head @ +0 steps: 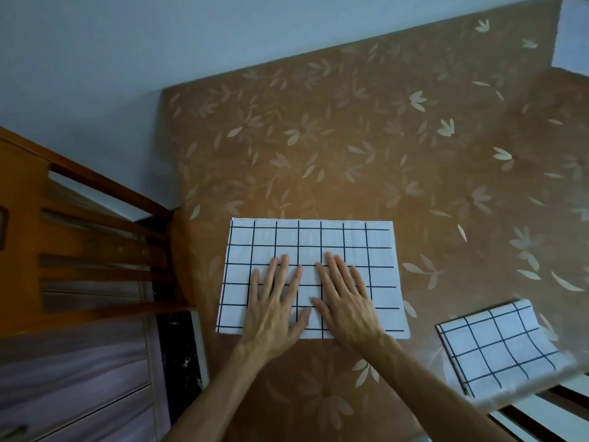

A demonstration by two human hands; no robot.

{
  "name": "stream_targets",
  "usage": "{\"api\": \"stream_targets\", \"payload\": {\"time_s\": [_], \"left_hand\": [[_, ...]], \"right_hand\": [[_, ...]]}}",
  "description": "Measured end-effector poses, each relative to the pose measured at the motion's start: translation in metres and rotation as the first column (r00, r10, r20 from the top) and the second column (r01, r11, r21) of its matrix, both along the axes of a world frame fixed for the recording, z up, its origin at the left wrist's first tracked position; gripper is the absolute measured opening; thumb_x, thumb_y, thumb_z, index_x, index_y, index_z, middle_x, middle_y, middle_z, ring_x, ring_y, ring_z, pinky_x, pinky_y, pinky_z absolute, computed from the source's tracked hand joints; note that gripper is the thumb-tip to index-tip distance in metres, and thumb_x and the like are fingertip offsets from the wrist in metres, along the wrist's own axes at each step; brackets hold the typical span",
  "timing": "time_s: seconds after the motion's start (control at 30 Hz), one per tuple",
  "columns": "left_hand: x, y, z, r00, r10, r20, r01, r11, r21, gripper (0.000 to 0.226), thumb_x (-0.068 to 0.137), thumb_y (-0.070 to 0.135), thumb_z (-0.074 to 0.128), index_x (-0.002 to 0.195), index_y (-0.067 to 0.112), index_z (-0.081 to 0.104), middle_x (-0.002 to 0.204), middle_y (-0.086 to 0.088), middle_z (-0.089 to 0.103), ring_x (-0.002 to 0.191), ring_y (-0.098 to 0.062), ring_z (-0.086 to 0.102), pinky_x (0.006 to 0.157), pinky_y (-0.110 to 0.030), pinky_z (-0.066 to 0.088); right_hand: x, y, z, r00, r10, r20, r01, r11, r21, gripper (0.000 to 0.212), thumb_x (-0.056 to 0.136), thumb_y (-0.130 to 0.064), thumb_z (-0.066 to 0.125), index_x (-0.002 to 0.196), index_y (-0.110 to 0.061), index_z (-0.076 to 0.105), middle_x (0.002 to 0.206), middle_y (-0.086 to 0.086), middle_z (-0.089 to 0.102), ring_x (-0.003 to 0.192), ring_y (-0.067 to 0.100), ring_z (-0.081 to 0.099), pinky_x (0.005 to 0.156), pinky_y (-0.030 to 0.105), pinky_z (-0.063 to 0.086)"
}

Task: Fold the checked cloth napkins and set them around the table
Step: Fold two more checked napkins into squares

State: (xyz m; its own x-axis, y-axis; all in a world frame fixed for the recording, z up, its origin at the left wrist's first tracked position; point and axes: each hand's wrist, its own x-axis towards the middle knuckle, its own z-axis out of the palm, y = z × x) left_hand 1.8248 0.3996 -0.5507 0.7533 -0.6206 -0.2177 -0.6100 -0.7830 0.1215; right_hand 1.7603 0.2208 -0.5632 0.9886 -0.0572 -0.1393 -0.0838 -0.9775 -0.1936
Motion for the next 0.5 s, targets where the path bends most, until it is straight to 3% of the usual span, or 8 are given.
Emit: {"api": "stream_targets", "payload": {"time_s": [0.3, 0.5], "left_hand": [[0.01, 0.0, 0.001, 1.0, -0.015, -0.025, 0.015, 1.0, -0.001, 0.08, 0.095, 0.07, 0.022, 0.159, 0.025, 0.003, 0.166, -0.005, -0.01, 0.153, -0.022, -0.011, 0.121, -0.054, 0.007], [0.031, 0.021, -0.004, 0.999, 0.015, 0.03, -0.016, 1.0, 0.012, 0.077, 0.097, 0.067, 0.022, 0.158, 0.027, -0.001, 0.166, -0.006, -0.011, 0.153, -0.023, -0.009, 0.121, -0.056, 0.01]], "right_hand": [[0.0, 0.001, 0.0, 1.0, -0.018, -0.005, 0.018, 1.0, 0.0, 0.068, 0.101, -0.055, 0.028, 0.156, -0.016, 0.017, 0.164, 0.009, 0.008, 0.151, 0.023, 0.004, 0.119, 0.046, 0.012], [-0.002, -0.001, 0.002, 0.998, -0.053, -0.024, 0.053, 0.998, -0.024, 0.073, 0.099, -0.062, 0.022, 0.157, -0.019, 0.01, 0.164, 0.007, 0.002, 0.151, 0.022, -0.001, 0.12, 0.046, 0.009]]}}
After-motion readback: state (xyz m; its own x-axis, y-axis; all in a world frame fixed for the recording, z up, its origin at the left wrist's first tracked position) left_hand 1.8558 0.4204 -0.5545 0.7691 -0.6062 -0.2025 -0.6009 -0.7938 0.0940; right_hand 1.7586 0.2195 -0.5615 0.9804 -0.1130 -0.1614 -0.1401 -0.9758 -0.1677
